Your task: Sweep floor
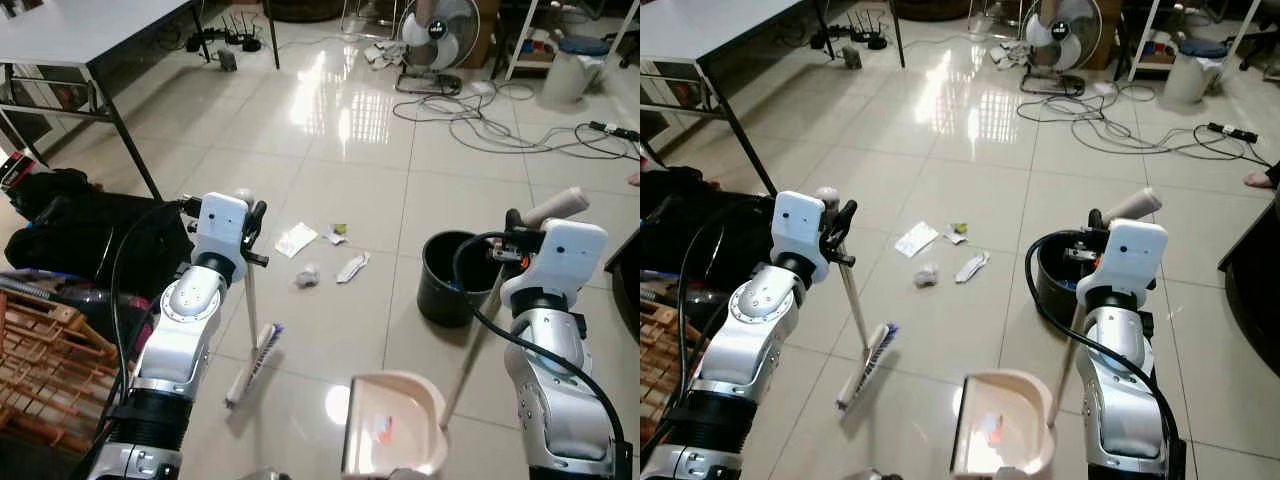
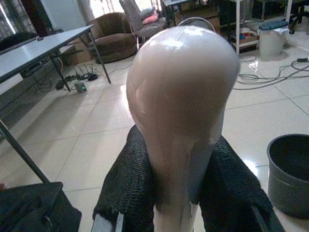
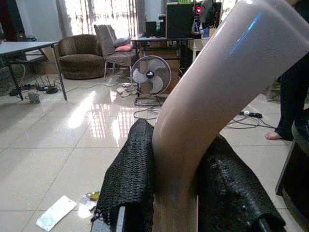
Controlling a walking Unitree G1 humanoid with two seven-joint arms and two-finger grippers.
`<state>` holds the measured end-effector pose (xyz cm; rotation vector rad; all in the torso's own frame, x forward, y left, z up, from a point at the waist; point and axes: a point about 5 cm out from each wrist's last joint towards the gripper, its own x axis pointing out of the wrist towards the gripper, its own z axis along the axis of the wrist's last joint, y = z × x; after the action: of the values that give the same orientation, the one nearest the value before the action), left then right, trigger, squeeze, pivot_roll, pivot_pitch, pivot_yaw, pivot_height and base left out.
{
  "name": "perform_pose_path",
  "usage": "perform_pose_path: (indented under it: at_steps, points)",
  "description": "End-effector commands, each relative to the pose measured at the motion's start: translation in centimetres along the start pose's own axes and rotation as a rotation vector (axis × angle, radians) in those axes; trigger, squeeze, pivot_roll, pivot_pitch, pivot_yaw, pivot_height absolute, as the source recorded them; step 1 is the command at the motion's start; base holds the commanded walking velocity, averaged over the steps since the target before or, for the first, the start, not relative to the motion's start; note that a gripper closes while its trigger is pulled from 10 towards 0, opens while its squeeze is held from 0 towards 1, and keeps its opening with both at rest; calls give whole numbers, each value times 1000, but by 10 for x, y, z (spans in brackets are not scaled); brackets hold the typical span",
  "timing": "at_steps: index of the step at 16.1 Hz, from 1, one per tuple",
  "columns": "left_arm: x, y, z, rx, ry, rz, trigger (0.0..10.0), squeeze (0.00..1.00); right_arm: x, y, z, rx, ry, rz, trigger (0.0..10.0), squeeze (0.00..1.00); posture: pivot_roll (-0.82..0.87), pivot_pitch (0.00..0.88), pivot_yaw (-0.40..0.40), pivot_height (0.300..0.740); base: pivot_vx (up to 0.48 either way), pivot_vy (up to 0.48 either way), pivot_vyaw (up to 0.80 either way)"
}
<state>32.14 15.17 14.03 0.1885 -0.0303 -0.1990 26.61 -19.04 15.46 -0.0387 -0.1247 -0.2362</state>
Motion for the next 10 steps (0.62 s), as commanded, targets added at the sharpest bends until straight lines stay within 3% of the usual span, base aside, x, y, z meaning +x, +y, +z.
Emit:
perform_pose_path:
  at_steps: [1,10]
  points:
    - [3,4,9,24,-41,16,10000,0,4,7,16,12,-61,26,10000,0,-128,58,77,740,311,0,0]
    - [2,3,10,14,-52,10,10000,0,4,9,21,28,-97,56,10000,0,-119,57,63,740,376,0,0]
